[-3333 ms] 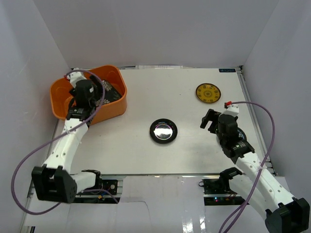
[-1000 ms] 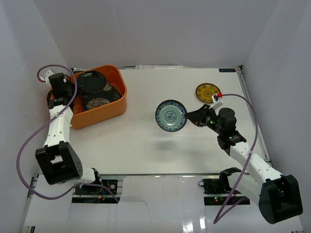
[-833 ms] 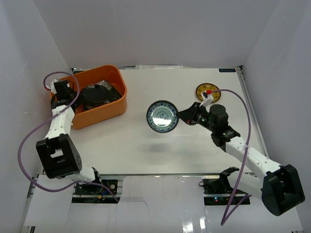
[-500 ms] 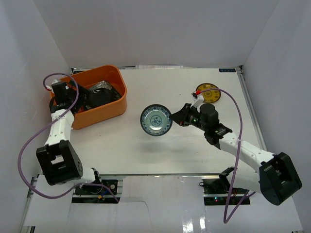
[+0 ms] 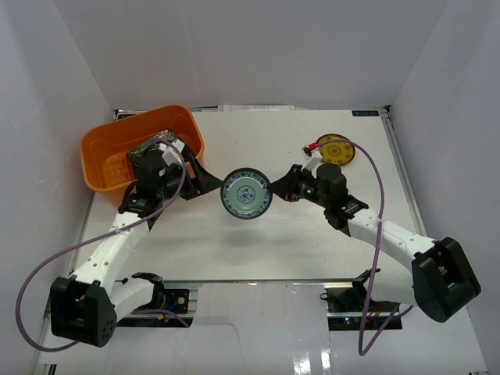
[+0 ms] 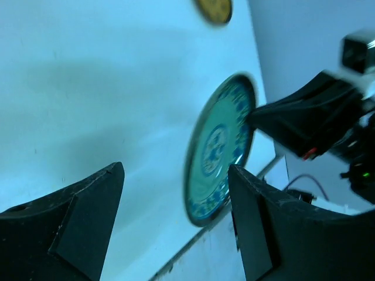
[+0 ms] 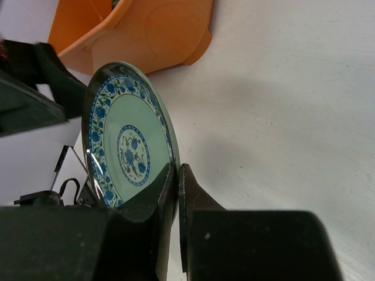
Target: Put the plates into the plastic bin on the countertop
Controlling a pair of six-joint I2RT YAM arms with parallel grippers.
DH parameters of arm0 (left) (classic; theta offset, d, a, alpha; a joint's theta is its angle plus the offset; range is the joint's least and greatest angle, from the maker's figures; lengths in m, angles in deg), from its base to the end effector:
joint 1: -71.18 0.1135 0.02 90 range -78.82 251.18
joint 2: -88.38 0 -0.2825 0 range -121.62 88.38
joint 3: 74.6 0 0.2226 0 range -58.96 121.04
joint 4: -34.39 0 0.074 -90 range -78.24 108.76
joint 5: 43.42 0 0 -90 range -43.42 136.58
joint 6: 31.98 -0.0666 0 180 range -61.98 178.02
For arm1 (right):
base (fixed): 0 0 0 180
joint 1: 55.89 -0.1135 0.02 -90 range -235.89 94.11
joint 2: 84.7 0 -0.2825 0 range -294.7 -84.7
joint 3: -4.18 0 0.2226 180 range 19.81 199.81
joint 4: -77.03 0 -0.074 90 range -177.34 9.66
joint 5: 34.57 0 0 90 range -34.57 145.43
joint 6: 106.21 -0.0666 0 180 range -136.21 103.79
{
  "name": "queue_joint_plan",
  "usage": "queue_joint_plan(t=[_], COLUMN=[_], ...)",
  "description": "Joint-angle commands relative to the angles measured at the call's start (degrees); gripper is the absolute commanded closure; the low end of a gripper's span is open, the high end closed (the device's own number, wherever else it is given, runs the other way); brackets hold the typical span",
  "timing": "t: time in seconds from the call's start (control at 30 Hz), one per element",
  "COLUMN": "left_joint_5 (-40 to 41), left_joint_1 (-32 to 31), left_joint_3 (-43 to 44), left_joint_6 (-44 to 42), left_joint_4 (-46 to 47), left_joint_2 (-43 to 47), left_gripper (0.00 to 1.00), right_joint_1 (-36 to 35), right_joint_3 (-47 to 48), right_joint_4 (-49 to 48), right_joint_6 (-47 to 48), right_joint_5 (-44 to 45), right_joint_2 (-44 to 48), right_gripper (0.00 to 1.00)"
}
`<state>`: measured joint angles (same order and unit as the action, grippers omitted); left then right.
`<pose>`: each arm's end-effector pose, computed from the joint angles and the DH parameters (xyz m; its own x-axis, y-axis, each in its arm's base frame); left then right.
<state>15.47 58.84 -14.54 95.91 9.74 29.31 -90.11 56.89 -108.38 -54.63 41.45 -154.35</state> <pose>0.2050 -0.0801 0.3071 -0.7057 -0.3839 -0.5955 0.2685 0.6329 -0.7262 0.2146 0.1654 0.2858 -0.5902 0.3278 -0.7377 -0.4782 0.5942 0.6467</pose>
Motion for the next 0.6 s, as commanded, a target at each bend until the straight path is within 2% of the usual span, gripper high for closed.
queue_joint_plan(t=[0.0,0.13,0.23,0.27,0.3,0.4,0.43,0.5,0.53,0.57], left_joint_5=[-7.4,-8.0,-6.2,-5.3,-4.8,-2.8,-2.0,2.5,3.8,4.3], left_joint_1=[-2.2,-6.0,-7.3,-7.3,-7.3,-7.3,-7.3,-7.1,-6.0,-4.9], left_joint_3=[-3.6,-2.9,-2.3,-2.4,-2.3,-1.8,-0.5,2.1,3.7,6.9], left_joint_6=[-1.8,-2.8,-2.4,-1.9,-1.5,-1.2,-1.3,-2.6,-3.0,-2.7], left_joint_4=[0.7,1.8,2.9,4.3,5.1,6.5,5.7,3.4,2.3,0.9], left_joint_2=[-2.6,-6.5,-7.6,-7.4,-7.0,-6.9,-7.0,-7.1,-7.2,-7.3], left_gripper=[0.18,0.25,0.66,0.89,1.00,1.00,1.00,1.00,1.00,1.00], right_joint_1=[-0.3,-0.4,-0.3,-0.3,-0.2,0.9,3.5,7.8,12.9,15.6], right_joint_3=[3.1,3.3,3.3,3.3,3.0,3.2,3.5,3.4,2.7,2.2], right_joint_4=[-5.0,-5.9,-5.8,-5.6,-5.4,-5.2,-5.2,-5.2,-5.2,-5.1], right_joint_6=[-0.4,-1.0,-0.8,-0.6,-0.4,0.5,1.1,0.5,0.1,0.1], right_joint_5=[-2.5,-4.1,-4.0,-3.4,-3.3,-4.7,-6.7,-12.4,-13.6,-14.1], right_joint_2=[-0.6,-1.4,-1.4,-1.4,-1.2,-0.9,-0.9,-0.2,0.3,0.7], right_gripper=[0.92,0.92,0.92,0.92,0.82,0.45,0.28,0.20,0.16,0.15])
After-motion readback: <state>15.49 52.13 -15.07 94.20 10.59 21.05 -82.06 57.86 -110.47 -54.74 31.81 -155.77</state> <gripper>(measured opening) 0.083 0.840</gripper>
